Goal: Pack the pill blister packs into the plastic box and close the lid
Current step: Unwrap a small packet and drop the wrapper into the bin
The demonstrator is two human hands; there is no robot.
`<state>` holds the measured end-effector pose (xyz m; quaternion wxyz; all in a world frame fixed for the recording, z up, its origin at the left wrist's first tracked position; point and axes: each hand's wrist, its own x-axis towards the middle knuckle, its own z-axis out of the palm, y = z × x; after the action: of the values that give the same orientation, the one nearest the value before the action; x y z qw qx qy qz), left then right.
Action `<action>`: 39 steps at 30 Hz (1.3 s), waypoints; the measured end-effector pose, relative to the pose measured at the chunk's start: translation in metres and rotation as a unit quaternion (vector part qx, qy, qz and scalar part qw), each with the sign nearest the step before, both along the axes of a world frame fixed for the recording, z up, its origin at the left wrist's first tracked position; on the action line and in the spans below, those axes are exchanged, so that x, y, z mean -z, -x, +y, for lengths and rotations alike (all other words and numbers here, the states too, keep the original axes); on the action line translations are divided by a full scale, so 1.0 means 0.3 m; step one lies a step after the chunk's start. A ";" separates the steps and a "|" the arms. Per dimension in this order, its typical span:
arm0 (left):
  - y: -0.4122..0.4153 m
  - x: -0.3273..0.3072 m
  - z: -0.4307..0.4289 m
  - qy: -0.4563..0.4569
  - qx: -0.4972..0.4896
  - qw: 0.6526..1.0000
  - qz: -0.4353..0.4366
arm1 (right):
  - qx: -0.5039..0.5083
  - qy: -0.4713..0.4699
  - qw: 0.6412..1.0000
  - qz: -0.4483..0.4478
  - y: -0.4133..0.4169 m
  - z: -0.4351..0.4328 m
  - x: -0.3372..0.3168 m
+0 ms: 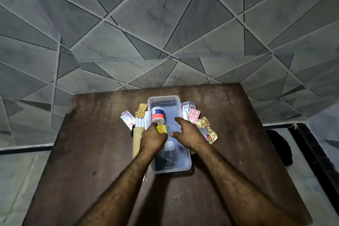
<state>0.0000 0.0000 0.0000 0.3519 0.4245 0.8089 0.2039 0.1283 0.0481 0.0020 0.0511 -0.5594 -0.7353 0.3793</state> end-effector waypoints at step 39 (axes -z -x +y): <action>-0.013 0.113 0.035 -0.062 -0.067 0.983 -0.157 | 0.146 0.119 0.980 0.058 0.174 0.150 0.074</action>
<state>0.0038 0.0106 -0.0339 0.4330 0.3531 0.7562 0.3406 0.0760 0.0931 -0.0202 0.0819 -0.6395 -0.5914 0.4844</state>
